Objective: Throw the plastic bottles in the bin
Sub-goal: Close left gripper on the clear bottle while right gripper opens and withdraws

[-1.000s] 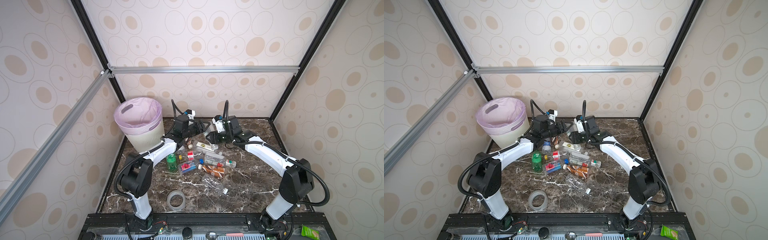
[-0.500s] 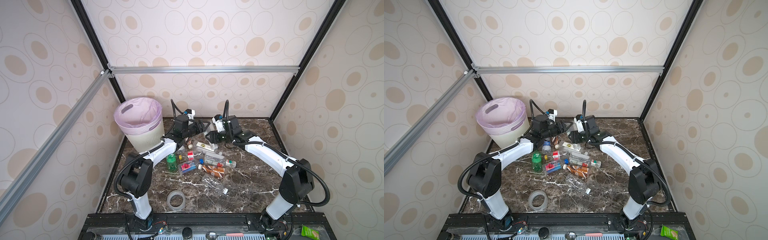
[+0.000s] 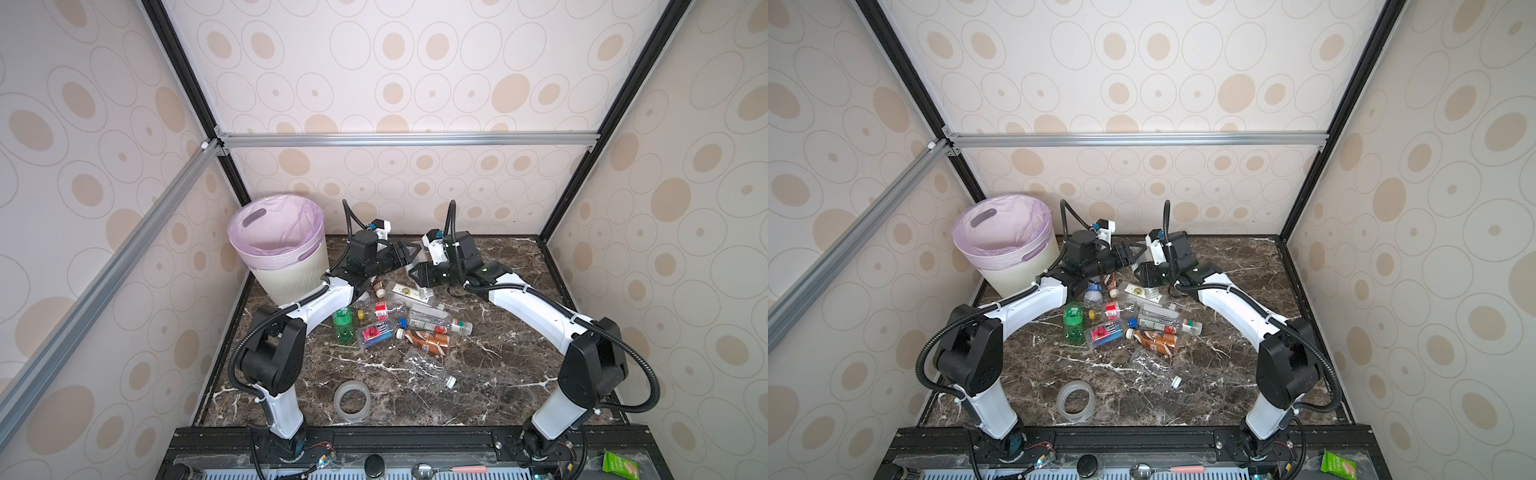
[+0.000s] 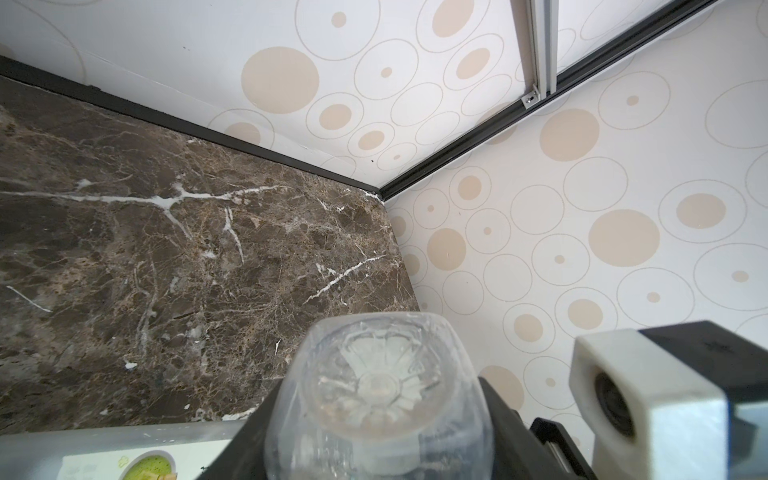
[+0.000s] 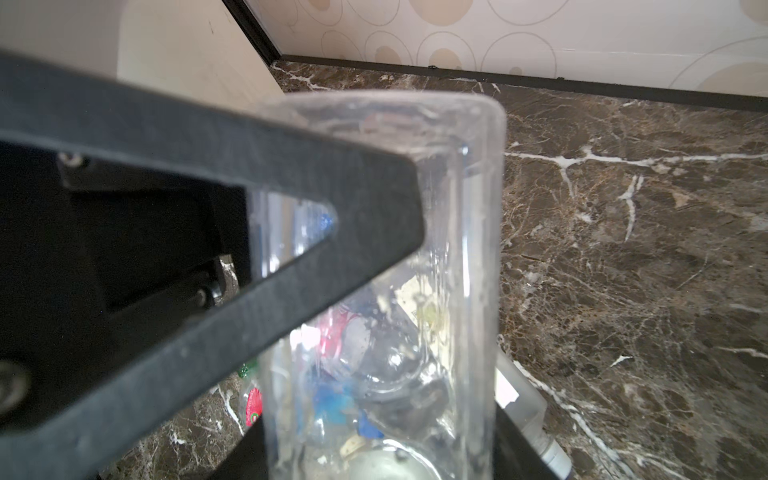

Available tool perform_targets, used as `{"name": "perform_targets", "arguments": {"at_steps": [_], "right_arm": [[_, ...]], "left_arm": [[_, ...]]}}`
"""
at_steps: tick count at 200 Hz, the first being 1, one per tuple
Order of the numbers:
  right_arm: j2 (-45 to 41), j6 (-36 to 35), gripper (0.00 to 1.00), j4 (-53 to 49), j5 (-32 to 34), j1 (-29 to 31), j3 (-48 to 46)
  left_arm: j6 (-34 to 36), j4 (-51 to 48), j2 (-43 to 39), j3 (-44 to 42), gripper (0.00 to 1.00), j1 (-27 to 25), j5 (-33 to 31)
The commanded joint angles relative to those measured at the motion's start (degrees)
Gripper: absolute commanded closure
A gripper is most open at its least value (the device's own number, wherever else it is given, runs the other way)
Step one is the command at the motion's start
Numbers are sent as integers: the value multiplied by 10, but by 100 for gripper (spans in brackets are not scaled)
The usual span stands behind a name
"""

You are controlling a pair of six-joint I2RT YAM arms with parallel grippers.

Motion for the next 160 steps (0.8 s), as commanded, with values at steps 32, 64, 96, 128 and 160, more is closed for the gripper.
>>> {"name": "perform_targets", "arguments": {"at_steps": [32, 64, 96, 128, 160], "right_arm": [[-15, -3, 37, 13, -8, 6, 5], [-30, -7, 26, 13, 0, 7, -7], [-44, -15, 20, 3, 12, 6, -15], [-56, -25, 16, -9, 29, 6, -23], [-70, -31, 6, -13, 33, 7, -21]], "left_arm": [[14, 4, 3, 4, 53, 0, 3], [20, -4, 3, 7, 55, 8, 0], [13, -5, 2, 13, 55, 25, 6], [28, -38, -3, 44, 55, 48, 5], [68, -96, -12, 94, 55, 71, -14]]}}
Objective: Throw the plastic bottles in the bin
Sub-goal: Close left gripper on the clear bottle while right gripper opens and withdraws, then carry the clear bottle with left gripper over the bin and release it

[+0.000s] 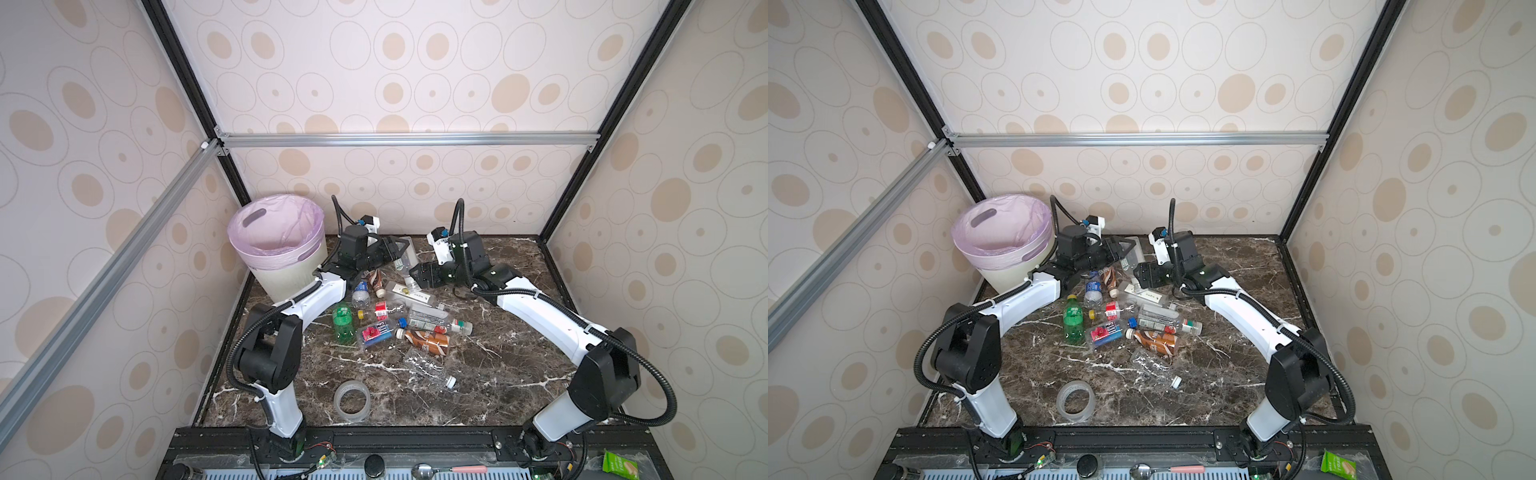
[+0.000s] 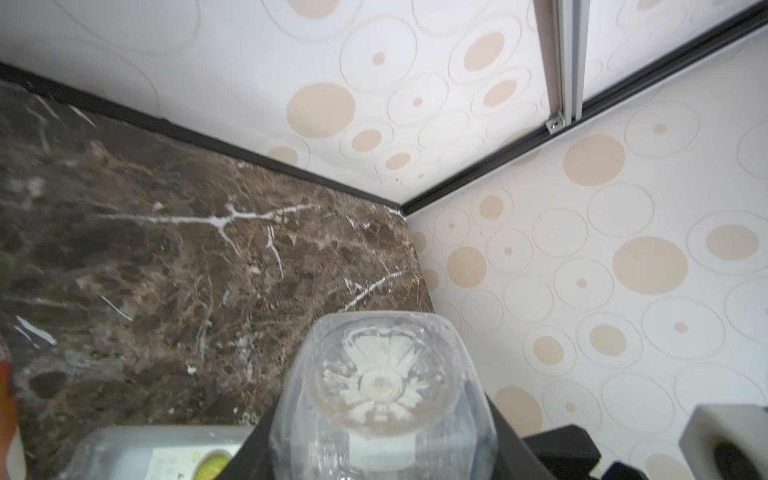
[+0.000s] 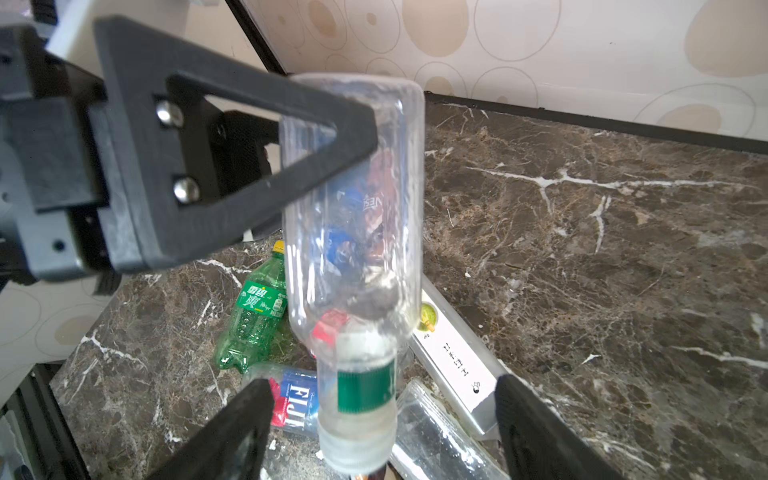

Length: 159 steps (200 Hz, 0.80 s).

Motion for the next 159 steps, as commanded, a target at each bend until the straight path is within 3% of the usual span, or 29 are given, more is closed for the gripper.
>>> {"name": "perform_targets", "arguments": {"at_steps": [1, 15, 70, 159], "right_arm": [[-24, -12, 6, -8, 12, 6, -2], [-30, -17, 0, -6, 5, 9, 5], [-30, -49, 0, 16, 8, 51, 70], [-14, -95, 0, 65, -24, 86, 177]], "left_arm": [[46, -44, -14, 63, 55, 18, -12], [65, -66, -22, 80, 55, 31, -32], [143, -155, -42, 168, 54, 67, -80], [342, -223, -106, 288, 53, 68, -283]]}}
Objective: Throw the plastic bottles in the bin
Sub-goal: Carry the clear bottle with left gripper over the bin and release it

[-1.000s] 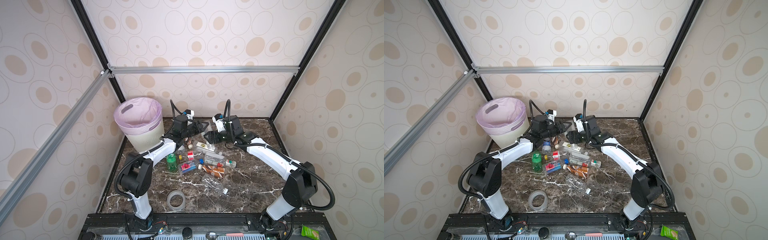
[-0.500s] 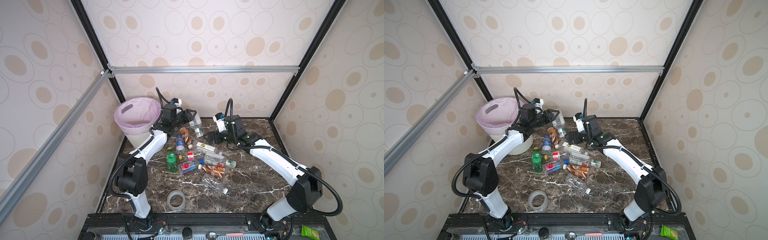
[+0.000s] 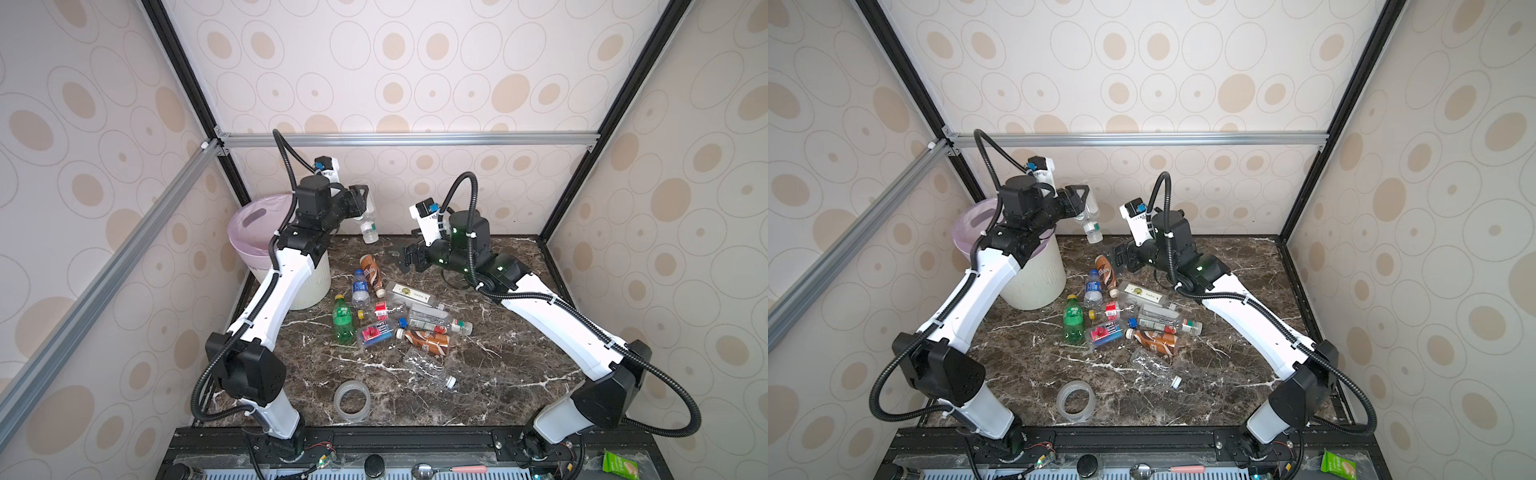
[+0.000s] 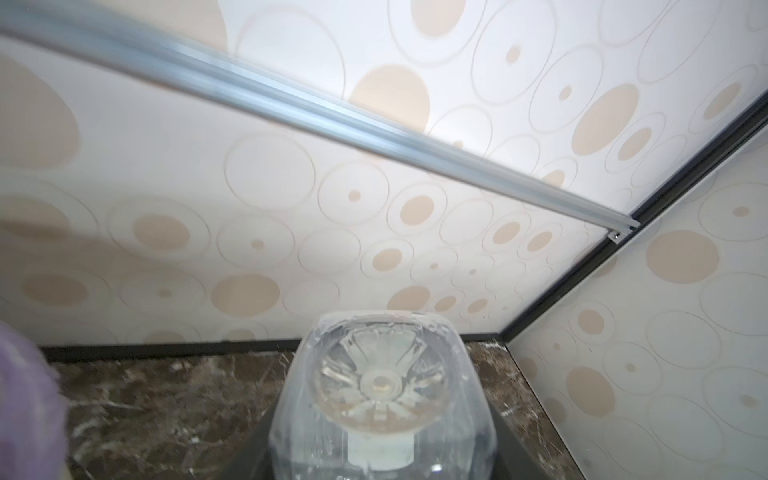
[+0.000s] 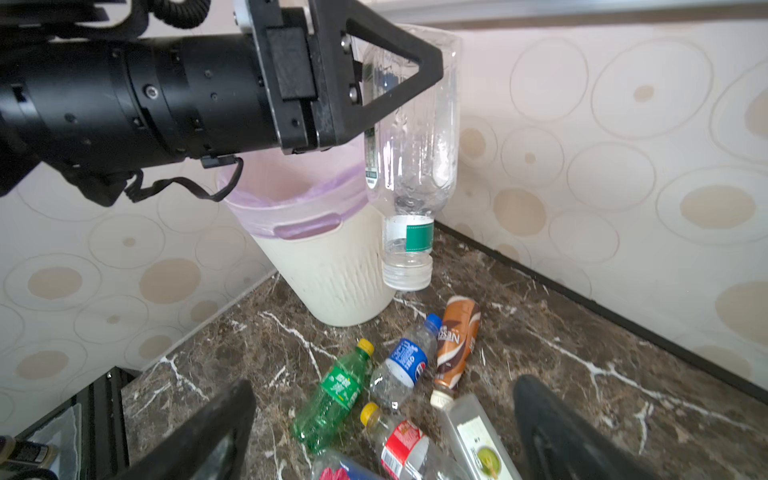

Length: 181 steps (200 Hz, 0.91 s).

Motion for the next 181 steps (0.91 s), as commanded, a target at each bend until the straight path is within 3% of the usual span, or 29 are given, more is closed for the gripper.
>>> {"name": "perform_targets", "arguments": {"at_steps": [1, 64, 101, 122, 150, 181], "right_arm": [[2, -22, 0, 23, -19, 1, 27], [4, -19, 0, 27, -18, 2, 66], [8, -11, 0, 26, -23, 2, 68], [11, -7, 0, 27, -21, 2, 64], [17, 3, 0, 28, -22, 2, 62], [25, 13, 0, 26, -26, 2, 60]], "left_arm": [[91, -10, -31, 42, 53, 1, -82], [233, 15, -78, 70, 53, 1, -235], [325, 87, -128, 40, 52, 1, -328], [368, 124, -148, 26, 52, 1, -350], [389, 144, -154, 6, 51, 4, -369], [357, 137, -131, -56, 51, 33, -378]]}}
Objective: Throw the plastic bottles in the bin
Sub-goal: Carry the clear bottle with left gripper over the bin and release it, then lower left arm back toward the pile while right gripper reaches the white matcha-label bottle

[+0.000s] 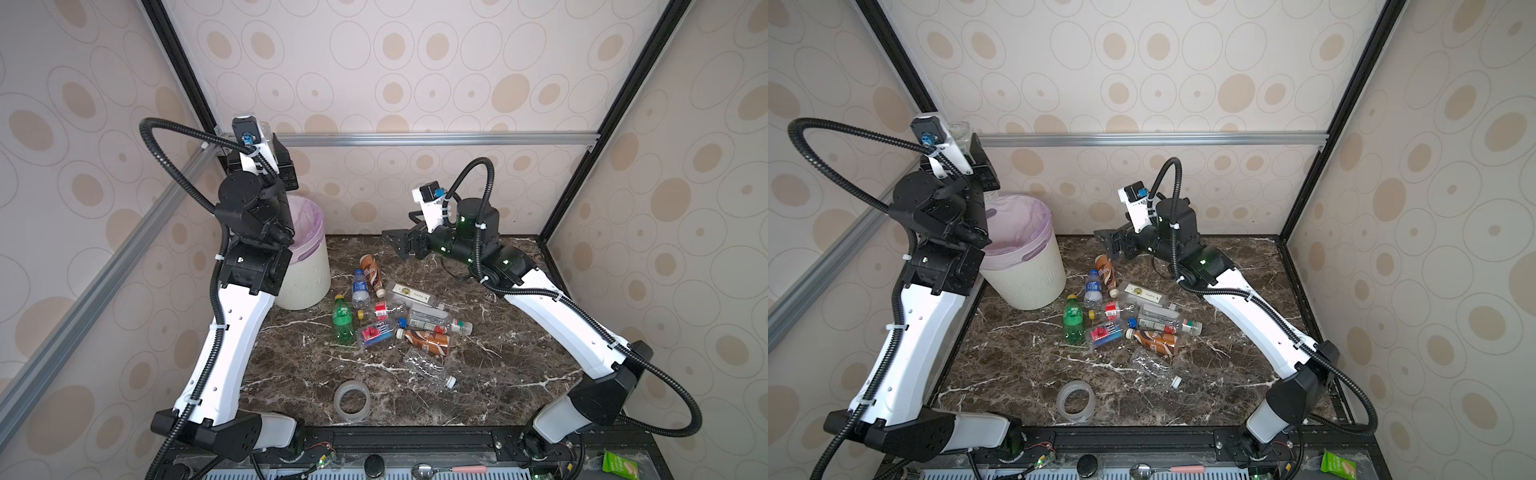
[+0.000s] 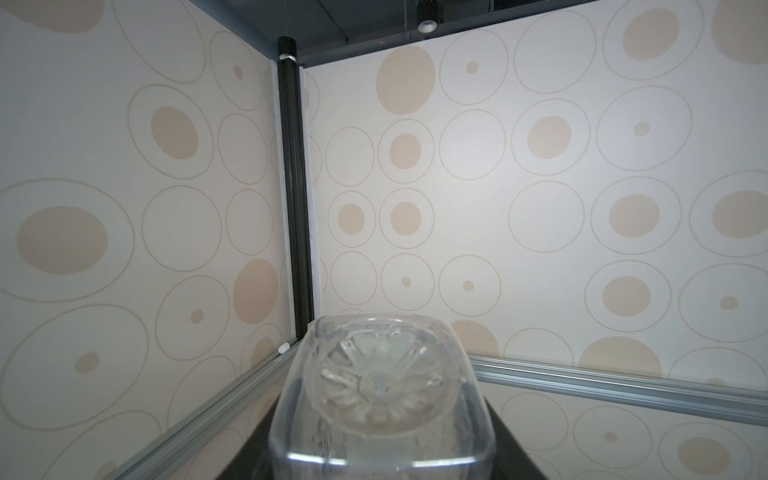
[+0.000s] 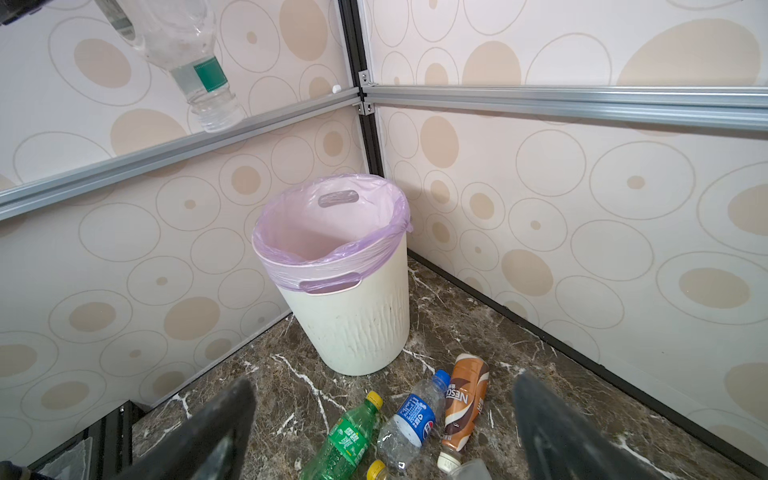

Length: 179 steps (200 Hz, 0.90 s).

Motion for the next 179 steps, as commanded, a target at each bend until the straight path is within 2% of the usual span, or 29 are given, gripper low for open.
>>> {"name": "perform_targets", "arguments": {"at_steps": [1, 8, 19, 32, 40, 43, 67, 118, 179], "right_arm": [[11, 12, 0, 6, -9, 2, 7], [11, 14, 0, 4, -9, 2, 5], [10, 14, 0, -1, -8, 2, 3], [6, 12, 0, -3, -8, 2, -4], [3, 10, 0, -4, -5, 2, -9], [2, 9, 0, -4, -5, 2, -10], [1, 10, 0, -3, 2, 2, -18], [3, 16, 0, 6, 3, 2, -31], [-13, 12, 0, 1, 23, 1, -53]], "left_arm": [[7, -4, 36, -42, 51, 25, -25], [-14, -32, 53, -38, 50, 36, -27], [-52, -92, 86, -15, 43, 55, -22], [-74, -159, 119, 41, 22, 60, -22], [-82, -176, 122, 63, 4, 59, -1], [-87, -176, 119, 67, 1, 58, 9], [-114, -138, 73, 59, 1, 44, 61], [-131, -151, 55, 55, 1, 9, 72], [-175, -148, 47, 14, 1, -15, 119]]}}
